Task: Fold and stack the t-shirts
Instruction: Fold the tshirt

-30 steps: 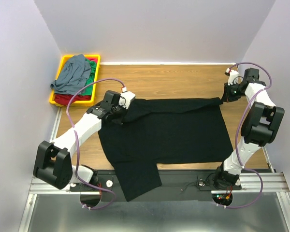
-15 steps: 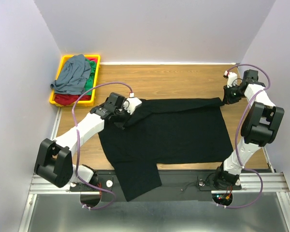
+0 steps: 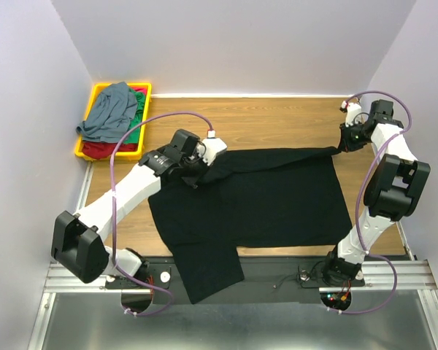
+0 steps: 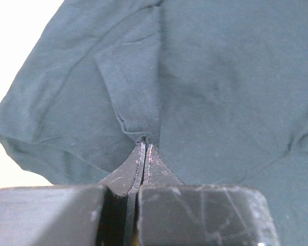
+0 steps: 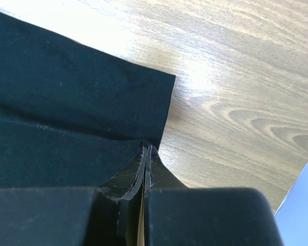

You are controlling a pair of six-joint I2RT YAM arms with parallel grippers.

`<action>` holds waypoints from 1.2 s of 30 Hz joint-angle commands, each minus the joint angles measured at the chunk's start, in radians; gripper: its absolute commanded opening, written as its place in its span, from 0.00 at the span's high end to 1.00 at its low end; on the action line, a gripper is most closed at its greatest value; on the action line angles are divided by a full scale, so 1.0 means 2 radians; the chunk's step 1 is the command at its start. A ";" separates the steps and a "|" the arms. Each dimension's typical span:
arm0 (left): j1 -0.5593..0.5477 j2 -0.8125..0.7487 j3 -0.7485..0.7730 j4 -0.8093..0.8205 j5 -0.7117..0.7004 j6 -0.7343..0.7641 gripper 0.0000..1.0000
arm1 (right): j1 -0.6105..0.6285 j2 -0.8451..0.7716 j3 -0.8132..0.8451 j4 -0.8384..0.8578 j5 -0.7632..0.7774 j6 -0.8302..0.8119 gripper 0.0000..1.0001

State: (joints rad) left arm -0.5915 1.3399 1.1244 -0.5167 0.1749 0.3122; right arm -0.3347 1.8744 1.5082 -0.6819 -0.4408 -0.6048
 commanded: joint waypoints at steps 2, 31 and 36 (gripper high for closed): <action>-0.018 0.005 0.008 -0.035 -0.002 -0.012 1.00 | -0.009 -0.009 0.014 0.002 0.005 -0.004 0.99; -0.006 0.005 0.009 -0.021 0.078 0.053 0.40 | -0.014 -0.016 0.022 -0.029 -0.007 -0.019 0.29; 0.023 0.081 0.036 0.033 0.080 0.016 0.40 | -0.012 0.012 0.041 -0.058 -0.043 0.013 0.37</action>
State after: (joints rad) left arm -0.5903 1.3968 1.1416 -0.5358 0.3138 0.3958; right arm -0.3542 1.8744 1.5475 -0.7460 -0.4522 -0.6411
